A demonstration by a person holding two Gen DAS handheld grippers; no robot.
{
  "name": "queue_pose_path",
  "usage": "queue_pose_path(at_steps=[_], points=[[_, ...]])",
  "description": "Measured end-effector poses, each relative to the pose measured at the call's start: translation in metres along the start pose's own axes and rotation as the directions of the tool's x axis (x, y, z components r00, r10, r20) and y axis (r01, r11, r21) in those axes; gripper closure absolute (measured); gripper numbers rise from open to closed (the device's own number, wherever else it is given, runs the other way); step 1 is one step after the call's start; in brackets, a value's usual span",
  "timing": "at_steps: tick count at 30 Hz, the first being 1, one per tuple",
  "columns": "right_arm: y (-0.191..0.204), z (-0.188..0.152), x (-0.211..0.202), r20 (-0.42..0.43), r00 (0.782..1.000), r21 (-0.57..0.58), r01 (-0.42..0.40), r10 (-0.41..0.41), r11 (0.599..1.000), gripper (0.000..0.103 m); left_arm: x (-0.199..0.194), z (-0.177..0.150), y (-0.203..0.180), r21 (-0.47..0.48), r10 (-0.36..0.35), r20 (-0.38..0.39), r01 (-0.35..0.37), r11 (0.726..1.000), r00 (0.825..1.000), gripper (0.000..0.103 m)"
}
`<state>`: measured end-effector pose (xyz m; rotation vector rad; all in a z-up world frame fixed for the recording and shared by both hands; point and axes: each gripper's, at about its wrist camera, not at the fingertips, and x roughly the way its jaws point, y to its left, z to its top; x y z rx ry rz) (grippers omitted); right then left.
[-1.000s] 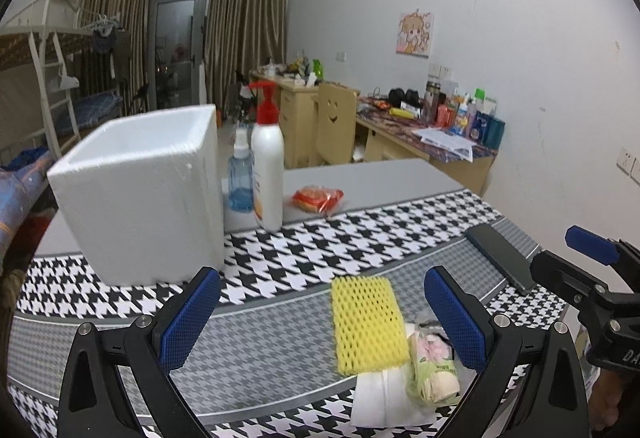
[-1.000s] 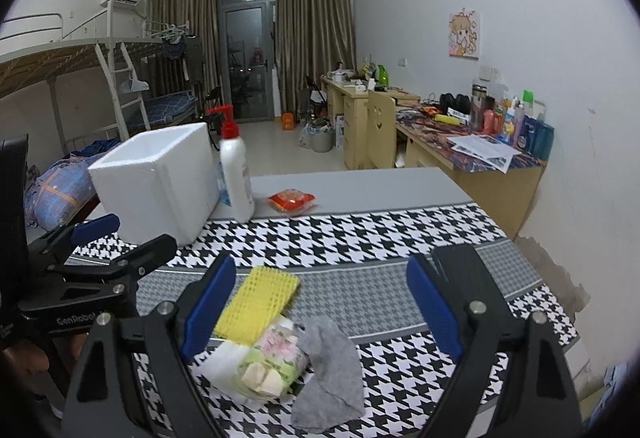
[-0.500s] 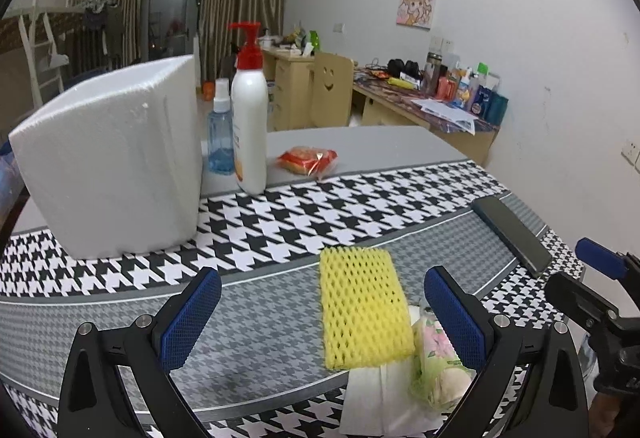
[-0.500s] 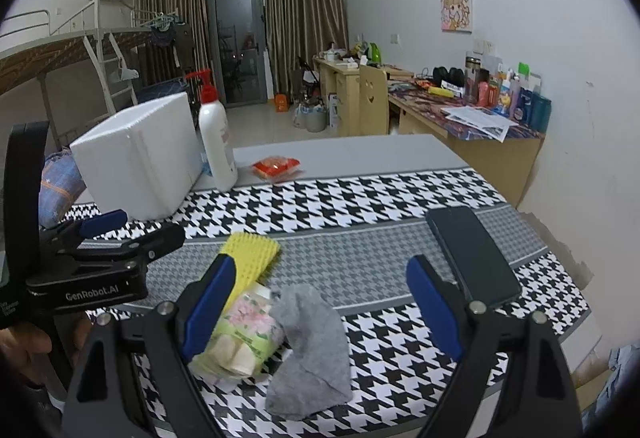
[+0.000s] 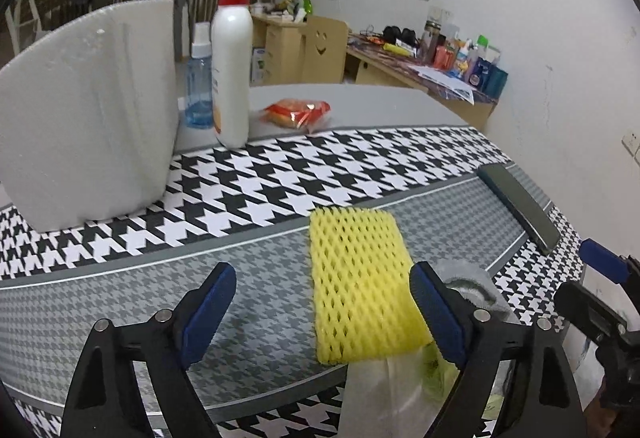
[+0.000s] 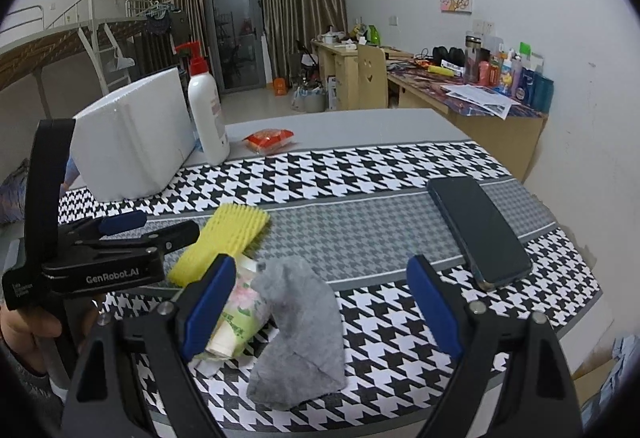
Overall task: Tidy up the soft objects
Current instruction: 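Lower the left tool onto the yellow mesh sleeve and close on it, then lift the yellow mesh sleeve with the left tool while the right tool grasps the grey cloth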
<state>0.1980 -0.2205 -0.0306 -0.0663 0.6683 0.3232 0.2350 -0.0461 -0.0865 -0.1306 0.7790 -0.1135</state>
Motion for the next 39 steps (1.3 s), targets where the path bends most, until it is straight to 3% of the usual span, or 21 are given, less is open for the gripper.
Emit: queue_pose_path(at_steps=[4, 8, 13, 16, 20, 23, 26, 29, 33, 37, 39], points=[[0.003, -0.004, 0.006, -0.018, 1.0, -0.019, 0.007, -0.008, 1.0, 0.013, 0.009, -0.003, -0.001, 0.003, -0.008, -0.026, 0.008, 1.0, 1.0, 0.015], [-0.001, -0.007, 0.01, -0.026, 0.999, -0.013, 0.029, -0.029, 0.999, 0.013, 0.019, -0.005, -0.003, 0.016, -0.018, -0.067, 0.019, 1.0, 0.998, 0.028], [-0.008, -0.01, 0.017, -0.046, 0.999, 0.005, 0.029, -0.029, 1.0, 0.013, 0.028, -0.006, -0.004, 0.012, -0.03, -0.094, 0.031, 0.999, 0.995, 0.031], [-0.009, -0.013, 0.021, -0.056, 0.998, 0.003, 0.027, -0.027, 1.0, 0.013, 0.03, -0.007, -0.007, 0.031, -0.017, -0.095, 0.02, 0.999, 0.995, 0.039], [-0.009, -0.015, 0.025, -0.071, 0.997, -0.003, 0.018, -0.018, 1.0, 0.013, 0.033, -0.006, -0.01, 0.046, -0.037, -0.092, 0.041, 0.998, 0.995, 0.066], [-0.008, -0.017, 0.027, -0.081, 0.997, -0.021, 0.017, -0.018, 1.0, 0.013, 0.033, -0.006, -0.012, 0.048, -0.05, -0.091, 0.055, 0.997, 0.995, 0.076], [-0.009, -0.02, 0.029, -0.087, 0.996, -0.023, 0.012, -0.014, 1.0, 0.013, 0.029, -0.005, -0.011, 0.048, -0.04, -0.066, 0.043, 0.998, 0.997, 0.092], [-0.008, -0.022, 0.034, -0.107, 0.994, -0.024, 0.01, -0.013, 1.0, 0.013, 0.027, -0.004, -0.005, 0.017, -0.066, -0.067, 0.067, 0.998, 0.996, 0.092], [-0.004, -0.025, 0.04, -0.138, 0.99, -0.038, -0.007, 0.001, 0.999, 0.032, 0.021, -0.005, -0.005, 0.013, -0.1, -0.057, 0.101, 0.995, 0.993, 0.092], [-0.001, -0.029, 0.045, -0.164, 0.986, -0.048, -0.012, 0.004, 0.999, 0.045, 0.01, -0.006, -0.005, 0.02, -0.129, -0.023, 0.129, 0.991, 0.991, 0.092], [0.001, -0.031, 0.047, -0.178, 0.984, -0.058, -0.013, 0.003, 0.998, 0.06, 0.007, -0.006, -0.005, 0.019, -0.133, -0.019, 0.133, 0.991, 0.991, 0.092]])
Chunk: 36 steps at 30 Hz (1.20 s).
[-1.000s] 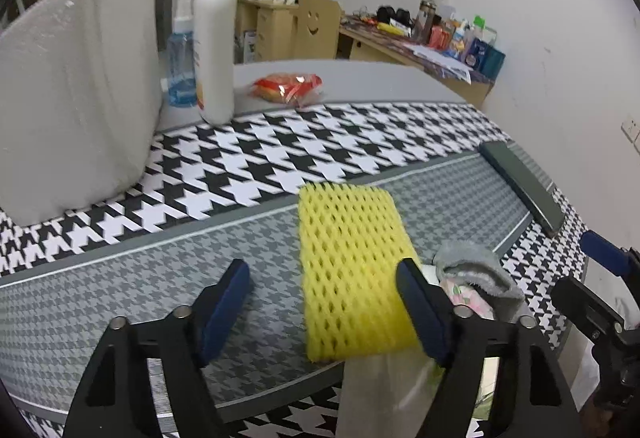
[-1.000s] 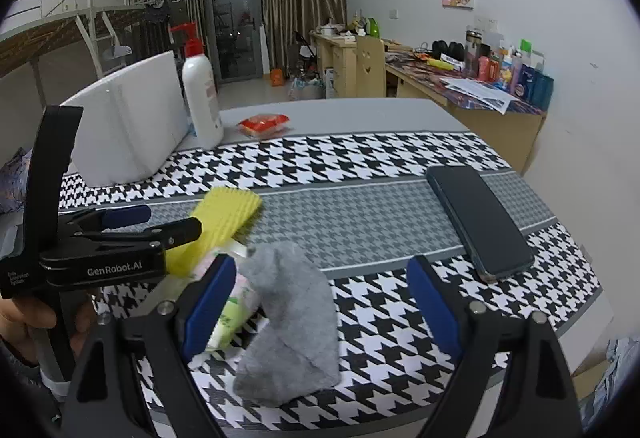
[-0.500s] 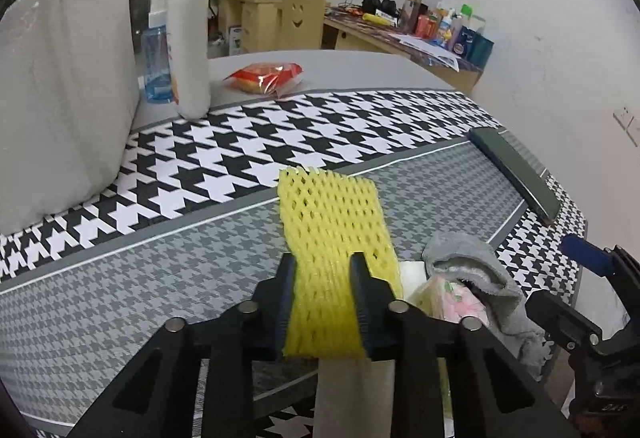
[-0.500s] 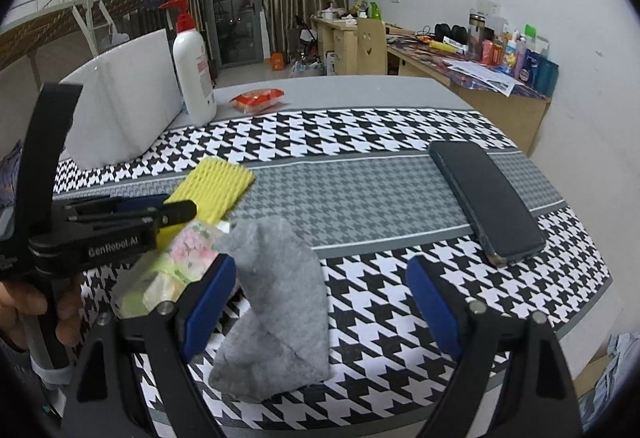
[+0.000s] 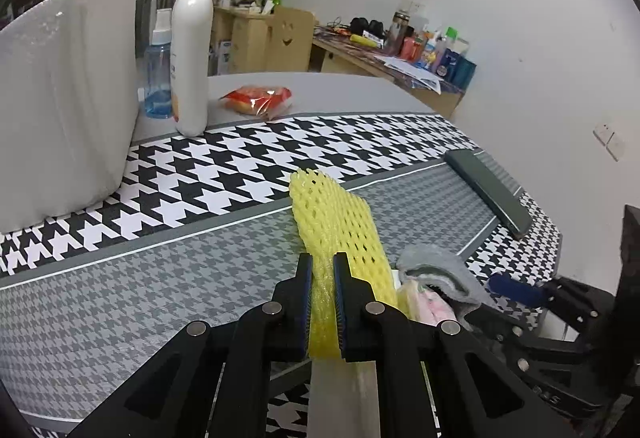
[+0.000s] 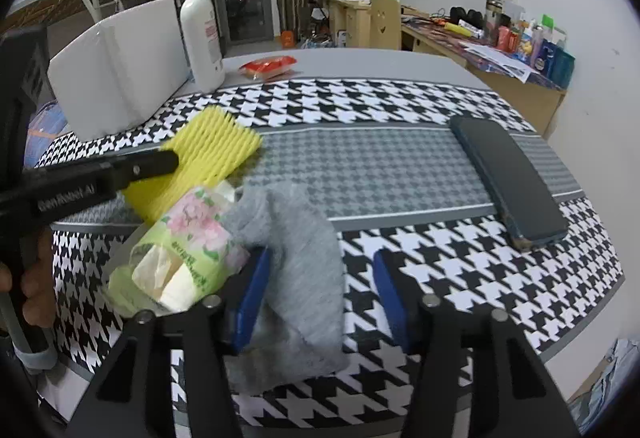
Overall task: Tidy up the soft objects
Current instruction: 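Lift the yellow mesh sleeve with the left tool while the right tool grasps the grey cloth, then carry the sleeve with the left tool and the cloth with the right tool over the foam box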
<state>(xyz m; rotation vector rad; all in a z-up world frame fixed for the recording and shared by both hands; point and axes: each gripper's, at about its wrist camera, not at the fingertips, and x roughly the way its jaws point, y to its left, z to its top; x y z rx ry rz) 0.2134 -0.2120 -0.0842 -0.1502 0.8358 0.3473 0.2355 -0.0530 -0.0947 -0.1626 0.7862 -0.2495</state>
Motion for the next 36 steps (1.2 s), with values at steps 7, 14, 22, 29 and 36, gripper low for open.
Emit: queue_pose_path(at_steps=[7, 14, 22, 29, 36], points=[[-0.002, 0.0, -0.001, -0.009, 1.0, 0.015, 0.008, -0.007, 1.0, 0.093, -0.018, -0.002, -0.008, 0.033, -0.006, 0.043, 0.004, 0.999, 0.999, 0.092], [-0.008, 0.01, -0.025, 0.058, 0.998, 0.061, 0.013, -0.017, 0.998, 0.096, -0.043, 0.004, -0.014, 0.054, -0.001, 0.102, -0.005, 0.999, 0.995, 0.092], [-0.008, 0.021, -0.051, 0.14, 0.99, 0.069, 0.017, -0.027, 0.997, 0.096, -0.068, 0.006, -0.024, 0.075, 0.037, 0.162, -0.05, 0.996, 0.986, 0.092], [-0.001, 0.027, -0.067, 0.19, 0.982, 0.057, 0.0, -0.01, 0.998, 0.096, -0.085, 0.008, -0.025, 0.071, 0.069, 0.195, -0.084, 0.994, 0.978, 0.092], [0.005, 0.035, -0.073, 0.218, 0.976, 0.05, -0.021, 0.009, 0.999, 0.096, -0.098, 0.009, -0.021, 0.069, 0.111, 0.214, -0.129, 0.989, 0.971, 0.092]])
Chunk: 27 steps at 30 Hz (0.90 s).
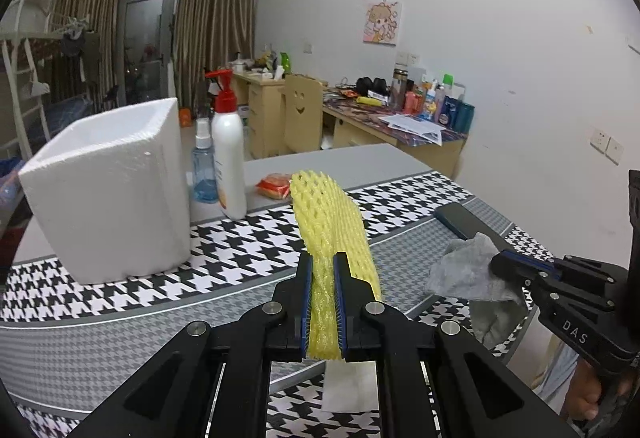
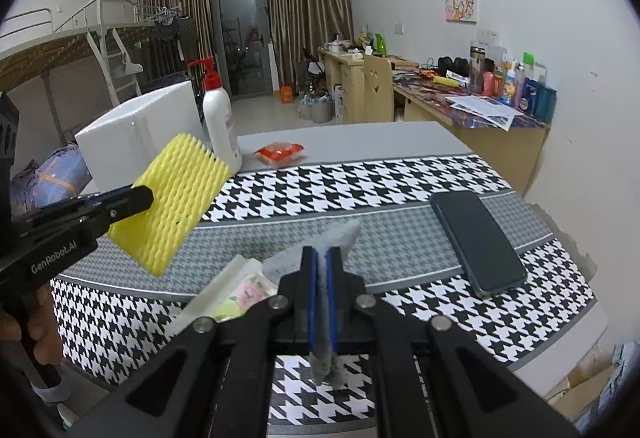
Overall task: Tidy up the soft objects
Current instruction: 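Carry the sleeve with the left tool and the cloth with the right tool over the foam box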
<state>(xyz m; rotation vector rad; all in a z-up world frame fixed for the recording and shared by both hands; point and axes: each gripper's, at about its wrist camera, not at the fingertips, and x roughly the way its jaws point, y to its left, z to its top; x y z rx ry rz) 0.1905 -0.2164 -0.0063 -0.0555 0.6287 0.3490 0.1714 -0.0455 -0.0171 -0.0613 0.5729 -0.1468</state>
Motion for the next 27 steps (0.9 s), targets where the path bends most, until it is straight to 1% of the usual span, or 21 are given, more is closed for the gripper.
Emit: queue_pose_path(at_steps=[11, 20, 27], points=[[0.015, 0.012, -0.004, 0.039, 0.998, -0.024, -0.04, 0.041, 0.999, 0.095, -0.019, 0.003, 0.014, -0.004, 0.05, 0.017, -0.05, 0.999, 0.999, 0.092], [0.032, 0.027, -0.01, 0.069, 0.994, -0.054, -0.075, 0.079, 0.996, 0.095, -0.043, 0.012, 0.028, -0.003, 0.091, 0.062, -0.091, 0.996, 0.994, 0.092], [0.048, 0.044, -0.018, 0.11, 0.987, -0.092, -0.105, 0.115, 0.99, 0.095, -0.058, 0.022, 0.04, 0.0, 0.118, 0.087, -0.119, 0.993, 0.989, 0.092]])
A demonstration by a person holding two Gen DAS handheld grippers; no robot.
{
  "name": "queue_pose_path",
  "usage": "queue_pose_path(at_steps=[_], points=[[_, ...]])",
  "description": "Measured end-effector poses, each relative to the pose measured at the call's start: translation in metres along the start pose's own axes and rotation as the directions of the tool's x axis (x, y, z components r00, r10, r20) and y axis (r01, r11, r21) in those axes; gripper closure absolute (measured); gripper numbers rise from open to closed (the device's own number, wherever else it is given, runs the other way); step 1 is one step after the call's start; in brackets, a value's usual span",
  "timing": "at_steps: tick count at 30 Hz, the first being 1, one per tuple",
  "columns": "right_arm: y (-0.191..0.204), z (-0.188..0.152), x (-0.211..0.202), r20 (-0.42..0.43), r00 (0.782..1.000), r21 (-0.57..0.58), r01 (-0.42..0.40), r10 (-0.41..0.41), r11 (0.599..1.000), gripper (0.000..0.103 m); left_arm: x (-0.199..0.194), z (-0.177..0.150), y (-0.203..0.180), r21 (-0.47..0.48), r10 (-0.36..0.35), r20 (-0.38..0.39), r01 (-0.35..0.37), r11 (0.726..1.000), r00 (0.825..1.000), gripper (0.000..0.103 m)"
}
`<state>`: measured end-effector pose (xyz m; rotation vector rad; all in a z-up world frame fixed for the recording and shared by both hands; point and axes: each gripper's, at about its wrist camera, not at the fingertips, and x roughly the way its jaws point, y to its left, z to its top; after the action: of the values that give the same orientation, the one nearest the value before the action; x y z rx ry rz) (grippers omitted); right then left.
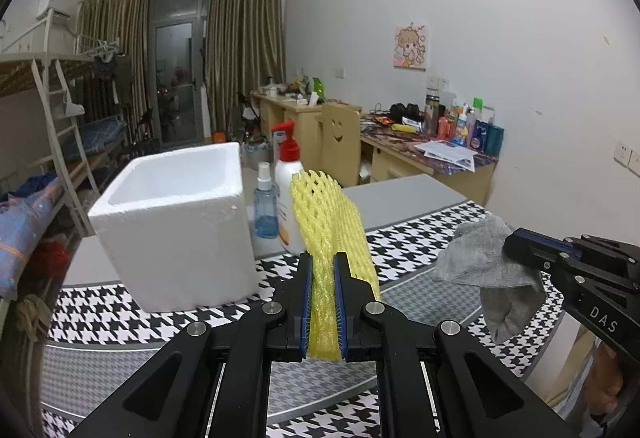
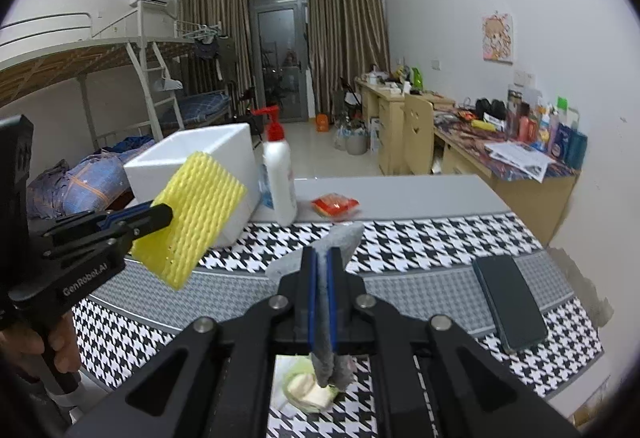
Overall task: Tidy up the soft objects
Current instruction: 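Carry the sleeve with the left tool and the cloth with the right tool over the foam box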
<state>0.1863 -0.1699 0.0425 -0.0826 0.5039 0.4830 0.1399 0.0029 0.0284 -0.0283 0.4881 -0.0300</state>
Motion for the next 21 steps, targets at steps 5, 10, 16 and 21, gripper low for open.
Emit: queue_pose_path(at_steps=[5, 10, 16, 21], points=[[0.01, 0.009, 0.004, 0.007, 1.0, -0.018, -0.019, 0.019, 1.0, 0.095, -0.004, 0.01, 0.006, 0.0, 0.022, 0.018, -0.022, 1.0, 1.0, 0.092], [0.021, 0.02, 0.008, 0.013, 0.999, -0.028, -0.038, 0.038, 0.999, 0.095, -0.009, 0.02, 0.012, 0.003, 0.04, 0.043, -0.04, 0.999, 0.998, 0.092], [0.033, 0.034, 0.009, 0.038, 0.997, -0.053, -0.06, 0.063, 0.997, 0.095, -0.013, 0.033, 0.021, -0.002, 0.07, 0.068, -0.07, 0.998, 0.995, 0.092], [0.044, 0.045, 0.013, 0.041, 0.996, -0.067, -0.079, 0.082, 0.995, 0.095, -0.016, 0.041, 0.032, -0.009, 0.083, 0.088, -0.083, 0.997, 0.993, 0.092]])
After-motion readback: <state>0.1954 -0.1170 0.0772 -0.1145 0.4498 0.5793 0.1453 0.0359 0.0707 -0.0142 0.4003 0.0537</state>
